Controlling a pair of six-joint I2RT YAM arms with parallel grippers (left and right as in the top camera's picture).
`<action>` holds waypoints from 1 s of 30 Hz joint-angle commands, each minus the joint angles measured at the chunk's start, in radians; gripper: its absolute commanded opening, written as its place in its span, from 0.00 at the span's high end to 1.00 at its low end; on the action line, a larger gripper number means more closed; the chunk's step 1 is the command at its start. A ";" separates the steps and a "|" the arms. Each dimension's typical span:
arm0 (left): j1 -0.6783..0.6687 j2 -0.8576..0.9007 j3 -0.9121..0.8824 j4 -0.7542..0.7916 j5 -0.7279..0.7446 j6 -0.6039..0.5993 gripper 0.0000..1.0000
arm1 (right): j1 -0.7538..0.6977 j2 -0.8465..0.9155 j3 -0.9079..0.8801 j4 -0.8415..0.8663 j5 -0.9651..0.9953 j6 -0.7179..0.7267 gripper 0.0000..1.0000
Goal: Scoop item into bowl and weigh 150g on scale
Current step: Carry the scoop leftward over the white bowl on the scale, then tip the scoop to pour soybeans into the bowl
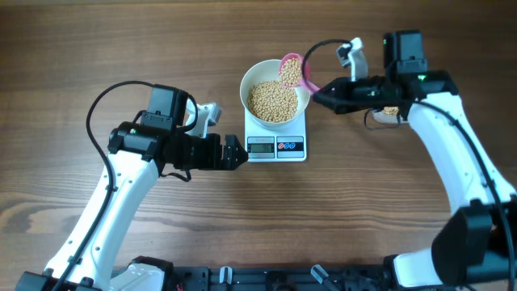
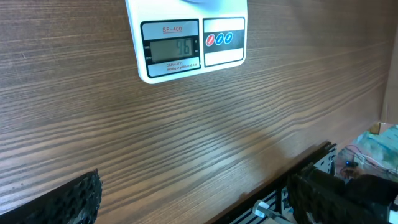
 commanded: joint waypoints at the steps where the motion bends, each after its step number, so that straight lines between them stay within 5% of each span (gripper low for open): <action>1: -0.001 0.002 0.000 -0.001 -0.010 -0.002 0.00 | 0.055 -0.034 0.021 0.002 0.212 -0.086 0.96; 11: -0.001 0.002 0.000 -0.001 -0.010 -0.002 0.00 | 0.201 -0.034 0.021 0.007 0.486 -0.191 0.96; 30: -0.001 0.002 0.000 -0.001 -0.010 -0.002 0.00 | 0.335 -0.034 0.021 0.046 0.702 -0.327 0.96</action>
